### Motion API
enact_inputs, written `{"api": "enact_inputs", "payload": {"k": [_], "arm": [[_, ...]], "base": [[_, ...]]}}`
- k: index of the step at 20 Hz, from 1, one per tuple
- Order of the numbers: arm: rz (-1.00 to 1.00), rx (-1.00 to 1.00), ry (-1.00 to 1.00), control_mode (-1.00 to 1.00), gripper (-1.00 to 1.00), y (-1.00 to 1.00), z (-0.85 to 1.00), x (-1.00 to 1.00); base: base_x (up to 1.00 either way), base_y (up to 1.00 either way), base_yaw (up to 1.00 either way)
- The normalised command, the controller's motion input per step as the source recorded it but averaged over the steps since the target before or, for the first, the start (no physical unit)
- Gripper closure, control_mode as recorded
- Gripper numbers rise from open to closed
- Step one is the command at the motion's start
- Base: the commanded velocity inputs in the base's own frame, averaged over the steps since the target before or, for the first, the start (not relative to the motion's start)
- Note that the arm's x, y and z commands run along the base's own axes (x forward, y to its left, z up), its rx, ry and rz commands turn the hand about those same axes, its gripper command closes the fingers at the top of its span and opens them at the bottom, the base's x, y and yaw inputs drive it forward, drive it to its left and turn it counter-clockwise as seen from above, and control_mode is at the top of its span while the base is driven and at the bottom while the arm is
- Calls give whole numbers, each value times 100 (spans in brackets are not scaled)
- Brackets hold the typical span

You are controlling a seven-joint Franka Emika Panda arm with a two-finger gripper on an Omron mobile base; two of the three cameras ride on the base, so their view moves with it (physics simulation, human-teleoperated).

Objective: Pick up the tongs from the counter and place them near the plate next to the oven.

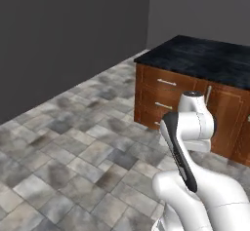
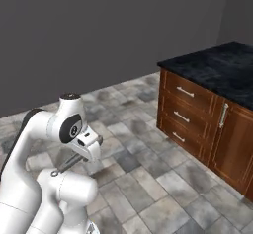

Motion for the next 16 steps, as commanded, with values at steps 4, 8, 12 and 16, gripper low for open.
{"api": "enact_inputs", "payload": {"k": [4, 8, 12, 16], "arm": [[0, 0, 0, 100, 100, 0, 0, 0], [0, 0, 0, 100, 100, 0, 0, 0], [0, 0, 0, 100, 100, 0, 0, 0], [0, 0, 0, 100, 100, 0, 0, 0]], "base": [[-4, -61, -52], [-4, -68, -52], [-3, -59, -55], [-1, -59, -58]]}}
